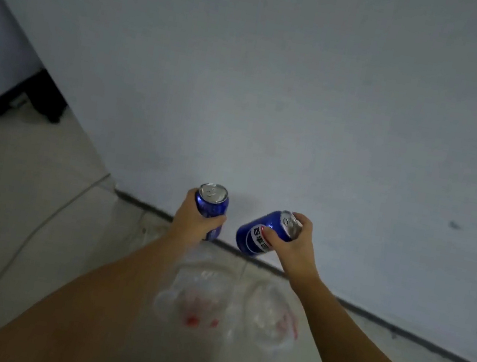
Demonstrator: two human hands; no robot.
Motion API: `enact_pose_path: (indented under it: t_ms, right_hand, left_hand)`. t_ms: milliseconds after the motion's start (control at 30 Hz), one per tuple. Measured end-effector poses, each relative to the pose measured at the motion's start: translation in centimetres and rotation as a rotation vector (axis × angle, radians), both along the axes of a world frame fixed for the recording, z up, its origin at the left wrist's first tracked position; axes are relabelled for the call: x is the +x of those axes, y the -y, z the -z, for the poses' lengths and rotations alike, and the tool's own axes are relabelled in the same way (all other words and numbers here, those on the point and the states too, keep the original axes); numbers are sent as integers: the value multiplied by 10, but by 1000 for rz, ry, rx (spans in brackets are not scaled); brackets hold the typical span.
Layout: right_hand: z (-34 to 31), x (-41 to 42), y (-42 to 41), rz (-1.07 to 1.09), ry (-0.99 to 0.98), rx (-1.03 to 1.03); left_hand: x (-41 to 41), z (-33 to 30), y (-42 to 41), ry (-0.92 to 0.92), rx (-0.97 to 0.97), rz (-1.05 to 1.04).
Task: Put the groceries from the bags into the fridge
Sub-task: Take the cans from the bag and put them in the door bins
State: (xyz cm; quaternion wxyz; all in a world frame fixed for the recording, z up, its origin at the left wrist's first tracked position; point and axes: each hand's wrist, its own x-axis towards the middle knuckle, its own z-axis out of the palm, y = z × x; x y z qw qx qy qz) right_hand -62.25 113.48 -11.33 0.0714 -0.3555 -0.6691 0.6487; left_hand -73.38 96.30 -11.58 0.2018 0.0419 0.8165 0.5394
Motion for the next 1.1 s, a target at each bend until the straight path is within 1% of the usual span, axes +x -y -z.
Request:
enact_pose_path:
  t_ms: [67,133,267,333,400,467,533,700,767,900,967,1100]
  right_hand:
    - [-45,-3,-17,59,-71,-38]
    - [-75,-4,-33,159,-152,-170]
    - [-117,-3,-45,376,-385,-618]
    - [-134,-2,-44,411,-474,-791]
    - [-152,1,-42,377,-472,-828]
    - [-163,7,-37,336,-416,-772]
    - [-169,15,-30,358,-386,-704]
    - [-171,45,-16,516,-242,-289]
    - [-171,66,-8,628,-208,-199]
    - [-179,127,8,899,-230,-140]
    - [-186,168,17,1024,-237,-104]
    - [-197,268,45,1242,-275,-30]
  left_hand:
    - [-7,-39,-19,-27,40,-1]
    - [-9,-73,-40,-37,93,18]
    - [-6,-119,-70,-36,194,102]
    - [-5,-134,-80,-31,244,158]
    - [-6,-148,-86,-30,273,217]
    - [-9,-157,-88,-12,290,280]
    - [-12,-161,-90,14,292,363]
    - [-4,-172,-94,40,269,557]
    - [9,-176,-98,50,269,634]
    - [58,-183,-110,56,236,793]
    - [93,-186,-120,48,232,883]
    - [186,-194,-134,109,265,1057]
